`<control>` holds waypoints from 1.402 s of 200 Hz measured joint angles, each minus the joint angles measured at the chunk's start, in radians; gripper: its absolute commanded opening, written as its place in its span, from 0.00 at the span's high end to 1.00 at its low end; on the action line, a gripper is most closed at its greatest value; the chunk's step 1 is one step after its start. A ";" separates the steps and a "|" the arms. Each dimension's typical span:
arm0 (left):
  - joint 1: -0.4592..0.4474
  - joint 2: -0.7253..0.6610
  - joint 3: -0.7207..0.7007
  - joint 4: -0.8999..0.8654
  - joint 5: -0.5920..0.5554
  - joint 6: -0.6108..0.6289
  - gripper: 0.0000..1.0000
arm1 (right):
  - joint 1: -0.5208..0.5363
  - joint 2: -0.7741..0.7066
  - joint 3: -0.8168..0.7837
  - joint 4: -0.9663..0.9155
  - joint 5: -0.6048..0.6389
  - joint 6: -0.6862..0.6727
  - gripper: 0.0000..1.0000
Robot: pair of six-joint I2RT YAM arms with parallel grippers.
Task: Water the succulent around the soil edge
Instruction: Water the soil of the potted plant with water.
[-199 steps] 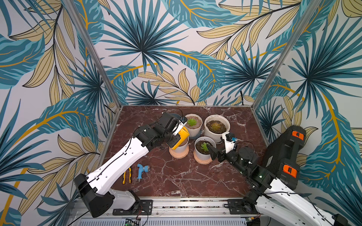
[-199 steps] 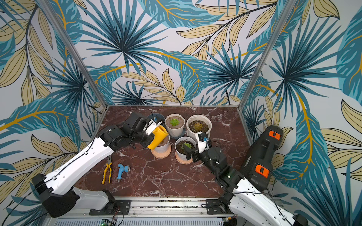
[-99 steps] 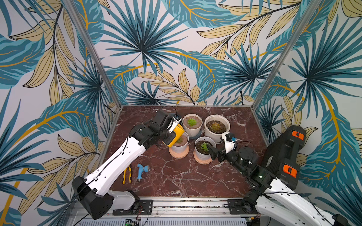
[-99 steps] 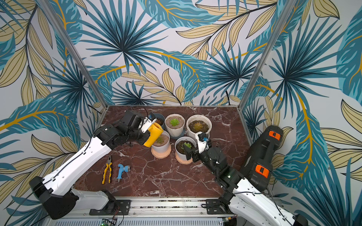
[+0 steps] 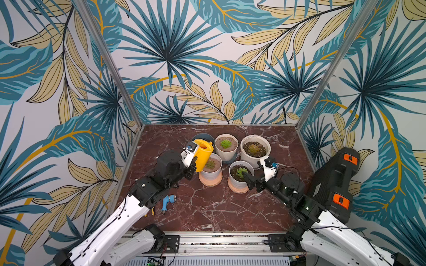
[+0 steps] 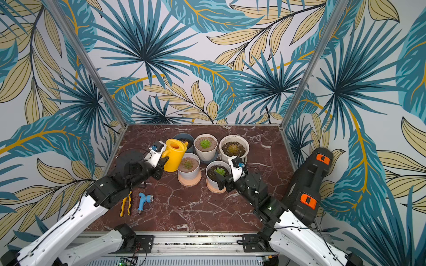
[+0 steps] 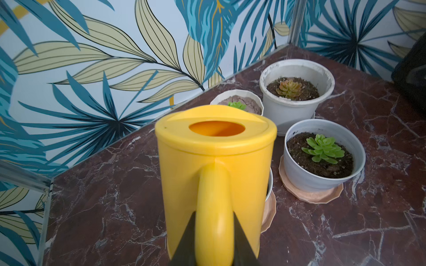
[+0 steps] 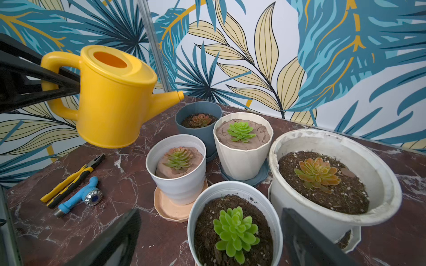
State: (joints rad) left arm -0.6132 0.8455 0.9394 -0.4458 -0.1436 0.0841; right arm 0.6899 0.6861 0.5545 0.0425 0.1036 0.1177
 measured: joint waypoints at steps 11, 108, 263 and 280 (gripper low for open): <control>0.000 -0.070 -0.067 0.069 -0.008 -0.003 1.00 | 0.000 -0.019 -0.018 0.020 -0.019 -0.004 0.01; 0.068 -0.203 -0.274 0.279 -0.045 -0.006 1.00 | 0.000 -0.101 -0.108 0.126 -0.076 -0.028 0.00; 0.150 0.496 0.423 -0.364 0.118 0.216 1.00 | 0.000 -0.084 -0.106 0.124 -0.079 -0.032 0.01; 0.150 0.510 0.428 -0.363 0.109 0.222 1.00 | 0.000 -0.084 -0.106 0.124 -0.080 -0.032 0.00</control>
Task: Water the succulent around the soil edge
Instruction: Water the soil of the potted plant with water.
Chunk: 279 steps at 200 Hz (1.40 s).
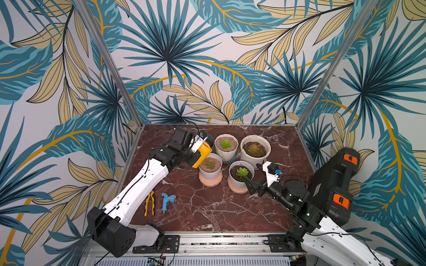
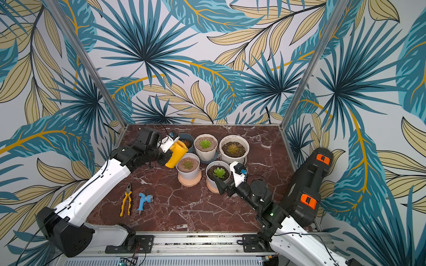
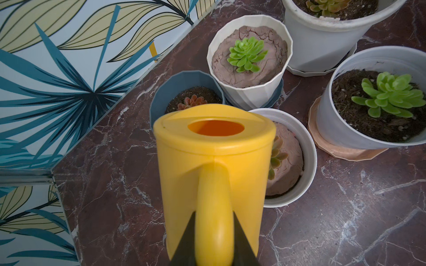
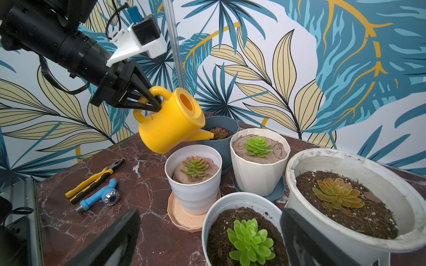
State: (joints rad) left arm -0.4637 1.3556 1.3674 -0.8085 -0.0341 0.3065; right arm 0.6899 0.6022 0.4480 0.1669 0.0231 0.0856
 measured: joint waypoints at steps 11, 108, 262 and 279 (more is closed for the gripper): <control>0.001 0.009 0.011 -0.001 -0.005 0.001 1.00 | 0.000 0.000 0.000 0.000 -0.002 0.000 0.01; 0.001 0.101 0.144 -0.049 -0.006 0.021 1.00 | 0.000 0.000 0.000 0.000 -0.006 0.000 0.00; -0.007 0.241 0.291 -0.080 -0.044 0.034 1.00 | 0.000 -0.007 0.001 -0.007 -0.006 0.000 0.00; -0.008 0.242 0.316 -0.081 -0.063 0.042 1.00 | 0.000 -0.007 0.001 -0.007 -0.006 0.000 0.00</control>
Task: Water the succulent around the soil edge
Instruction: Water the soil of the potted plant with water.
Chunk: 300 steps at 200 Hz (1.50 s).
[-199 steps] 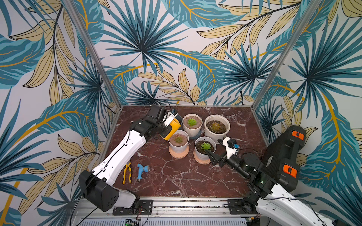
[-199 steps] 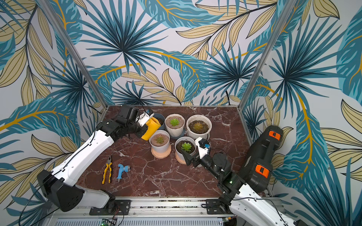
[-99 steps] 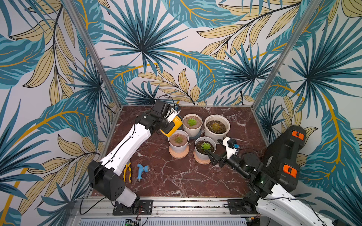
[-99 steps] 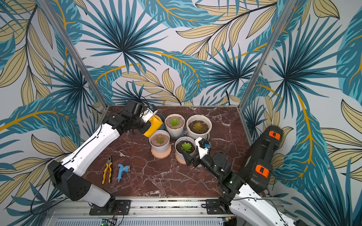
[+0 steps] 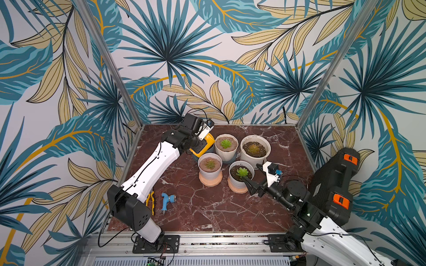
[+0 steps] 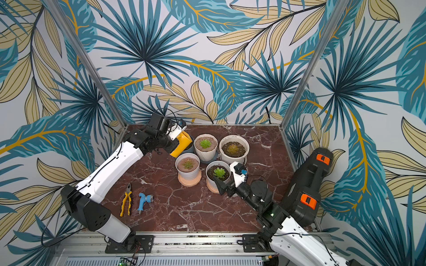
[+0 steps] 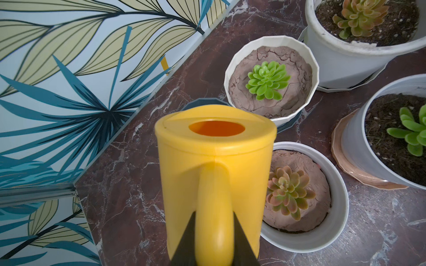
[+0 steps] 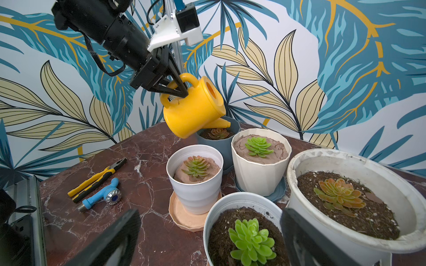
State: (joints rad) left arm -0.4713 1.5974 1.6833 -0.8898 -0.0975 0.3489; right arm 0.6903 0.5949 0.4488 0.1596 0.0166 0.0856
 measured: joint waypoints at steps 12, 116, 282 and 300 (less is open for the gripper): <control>0.000 0.002 0.014 0.002 -0.011 0.003 1.00 | 0.000 0.000 0.000 0.000 0.000 0.000 0.00; -0.001 0.099 0.050 -0.013 -0.055 0.025 1.00 | 0.000 -0.007 0.002 0.000 -0.003 0.000 0.01; 0.020 0.131 0.093 -0.005 -0.126 0.026 1.00 | 0.000 -0.007 0.002 -0.001 -0.011 0.000 0.00; 0.021 0.146 0.103 -0.005 -0.128 0.026 1.00 | 0.000 -0.007 0.003 -0.002 -0.011 0.000 0.00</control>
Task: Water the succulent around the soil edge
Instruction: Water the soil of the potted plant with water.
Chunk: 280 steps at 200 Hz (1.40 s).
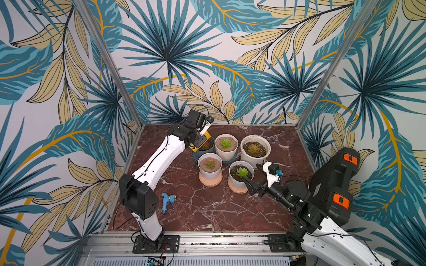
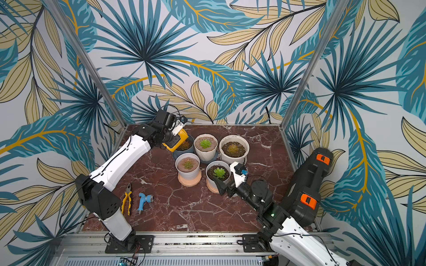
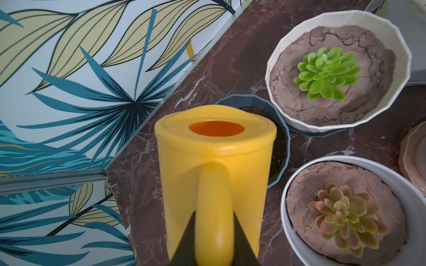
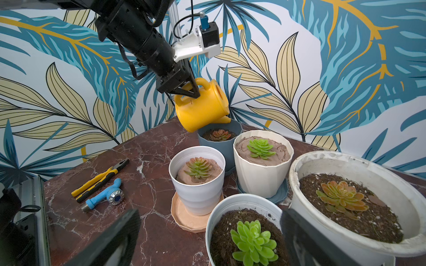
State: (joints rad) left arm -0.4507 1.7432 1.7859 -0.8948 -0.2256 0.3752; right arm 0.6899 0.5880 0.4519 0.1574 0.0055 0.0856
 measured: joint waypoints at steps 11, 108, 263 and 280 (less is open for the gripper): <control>0.000 0.004 0.001 -0.002 0.000 0.000 1.00 | 0.000 0.000 0.001 -0.002 0.000 0.000 0.01; 0.003 -0.045 0.002 -0.009 -0.020 0.002 1.00 | 0.000 0.000 0.005 -0.006 -0.007 0.000 0.00; 0.014 -0.141 -0.134 0.025 -0.050 -0.002 1.00 | 0.000 0.001 0.005 -0.006 -0.007 0.000 0.01; 0.014 -0.141 -0.134 0.031 -0.047 -0.006 1.00 | 0.000 0.001 0.005 -0.006 -0.007 0.000 0.00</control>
State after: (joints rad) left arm -0.4366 1.6020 1.6516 -0.8642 -0.2726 0.3695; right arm 0.6899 0.5892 0.4564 0.1513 -0.0017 0.0856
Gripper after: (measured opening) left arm 0.196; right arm 0.994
